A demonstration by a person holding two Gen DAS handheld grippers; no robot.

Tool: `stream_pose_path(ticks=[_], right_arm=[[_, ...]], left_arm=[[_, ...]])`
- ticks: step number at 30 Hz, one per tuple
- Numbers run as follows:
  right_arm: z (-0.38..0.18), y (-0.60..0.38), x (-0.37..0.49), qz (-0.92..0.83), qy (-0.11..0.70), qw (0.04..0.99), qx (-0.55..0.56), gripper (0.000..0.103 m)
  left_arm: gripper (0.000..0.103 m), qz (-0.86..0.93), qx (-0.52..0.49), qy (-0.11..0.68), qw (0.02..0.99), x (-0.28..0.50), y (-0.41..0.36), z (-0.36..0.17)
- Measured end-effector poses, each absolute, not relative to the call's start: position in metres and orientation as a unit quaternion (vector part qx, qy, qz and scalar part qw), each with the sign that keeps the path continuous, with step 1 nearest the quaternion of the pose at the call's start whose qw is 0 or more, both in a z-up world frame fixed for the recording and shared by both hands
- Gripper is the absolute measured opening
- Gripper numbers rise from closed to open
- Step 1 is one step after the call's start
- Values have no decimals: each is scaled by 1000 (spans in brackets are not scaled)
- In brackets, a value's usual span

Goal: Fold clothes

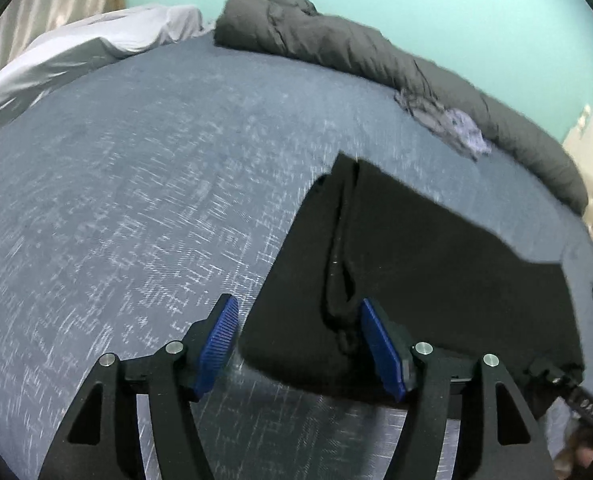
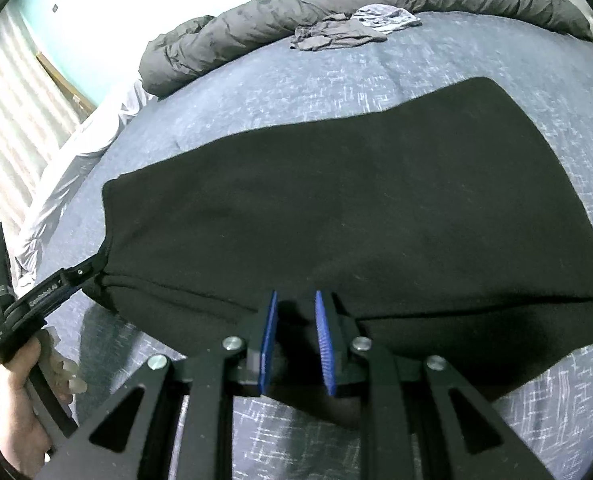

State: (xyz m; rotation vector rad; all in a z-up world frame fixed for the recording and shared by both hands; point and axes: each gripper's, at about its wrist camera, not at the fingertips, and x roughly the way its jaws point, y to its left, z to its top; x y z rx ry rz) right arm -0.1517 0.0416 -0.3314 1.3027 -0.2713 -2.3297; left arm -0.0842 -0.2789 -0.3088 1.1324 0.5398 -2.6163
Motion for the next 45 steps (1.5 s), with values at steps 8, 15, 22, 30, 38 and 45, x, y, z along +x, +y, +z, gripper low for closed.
stream_pose_path(ticks=[8, 15, 22, 30, 38, 45], right_arm=[[-351, 11, -161, -837, -54, 223, 496, 19], [-338, 34, -154, -842, -83, 233, 479, 19], [-333, 89, -141, -845, -91, 215, 481, 19], [-327, 160, -128, -855, -104, 193, 470, 24], [-324, 208, -119, -864, -135, 182, 451, 24], [-340, 246, -118, -866, -166, 155, 445, 27]], left_arm=[[76, -876, 387, 271, 100, -54, -290, -315], [79, -847, 405, 335, 78, -62, -288, -337], [80, -846, 396, 347, 80, -77, -281, -341], [81, -842, 380, 372, 92, -97, -289, -346], [75, -847, 364, 377, 88, -104, -289, -352], [54, -853, 351, 375, 93, -102, -287, -349]])
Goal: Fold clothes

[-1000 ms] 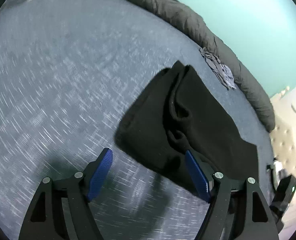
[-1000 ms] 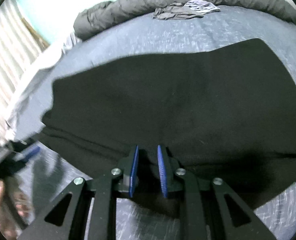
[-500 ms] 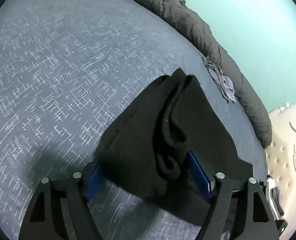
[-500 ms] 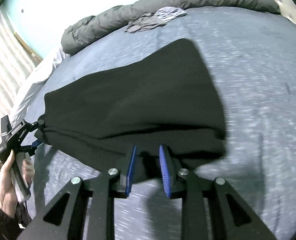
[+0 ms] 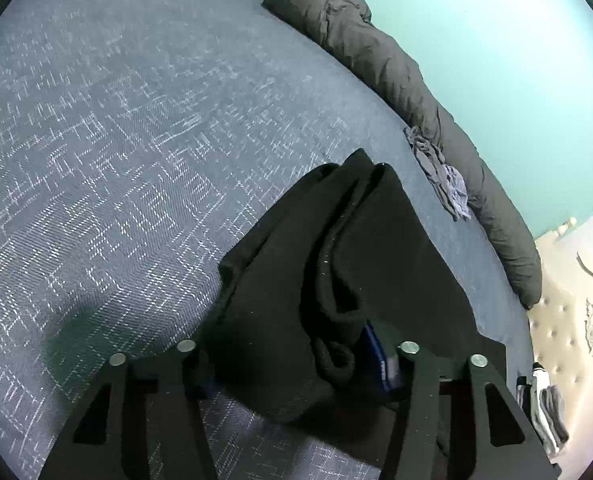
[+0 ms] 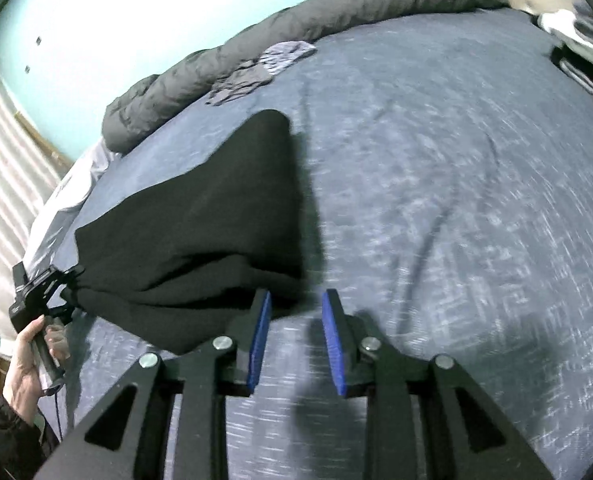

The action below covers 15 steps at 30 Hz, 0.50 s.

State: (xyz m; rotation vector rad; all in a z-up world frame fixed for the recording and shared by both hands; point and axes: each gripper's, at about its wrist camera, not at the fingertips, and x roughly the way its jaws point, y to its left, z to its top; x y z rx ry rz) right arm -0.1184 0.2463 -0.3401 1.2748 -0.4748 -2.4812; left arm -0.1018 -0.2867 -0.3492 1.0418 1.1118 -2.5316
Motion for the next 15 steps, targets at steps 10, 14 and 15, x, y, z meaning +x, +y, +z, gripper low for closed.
stream_pose_path(ticks=[10, 14, 15], right_arm=[[-341, 265, -120, -869, -199, 144, 430, 27], [-341, 269, -120, -869, -206, 141, 426, 27], [-342, 270, -119, -869, -208, 141, 425, 27]], left_arm=[[28, -874, 314, 362, 75, -87, -275, -320], [26, -881, 304, 356, 67, -83, -268, -306], [26, -882, 302, 355, 65, -82, -266, -303]])
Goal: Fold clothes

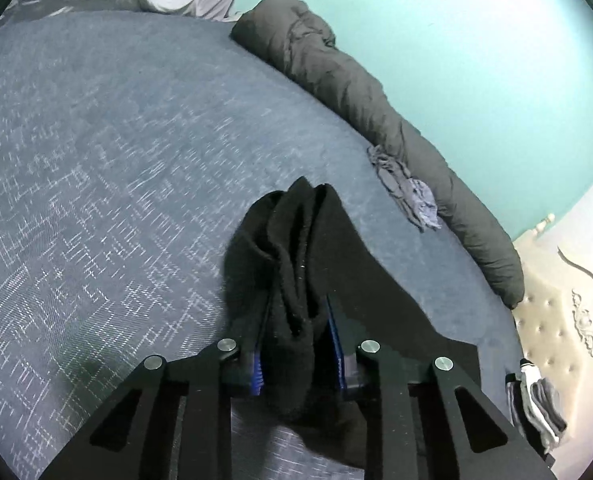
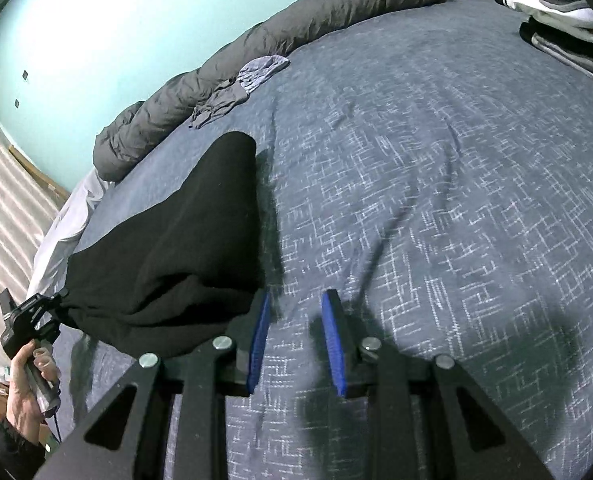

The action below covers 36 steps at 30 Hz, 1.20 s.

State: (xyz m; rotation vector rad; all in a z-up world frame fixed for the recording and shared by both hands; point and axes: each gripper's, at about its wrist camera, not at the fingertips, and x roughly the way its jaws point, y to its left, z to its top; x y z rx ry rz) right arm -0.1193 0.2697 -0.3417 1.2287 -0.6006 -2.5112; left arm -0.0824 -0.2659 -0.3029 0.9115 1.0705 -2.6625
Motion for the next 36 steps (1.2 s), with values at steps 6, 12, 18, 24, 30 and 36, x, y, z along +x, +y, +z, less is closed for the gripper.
stream_pose_path(ticks=[6, 12, 18, 24, 30, 36], right_arm=[[-337, 279, -116, -872, -223, 141, 413, 27], [-334, 287, -113, -870, -240, 142, 407, 27], [-330, 298, -112, -868, -259, 145, 398, 27], [-330, 314, -113, -864, -278, 141, 395, 27], [-331, 326, -113, -861, -291, 137, 395, 27], [-332, 331, -114, -857, -299, 139, 395, 27]], left_arm=[[26, -889, 297, 345, 48, -88, -252, -279], [25, -904, 296, 307, 29, -100, -220, -246], [23, -922, 293, 254, -7, -119, -164, -208], [22, -934, 295, 194, -57, -145, -83, -176], [21, -932, 326, 114, -110, -165, 21, -198], [20, -912, 384, 31, -142, -175, 105, -256]])
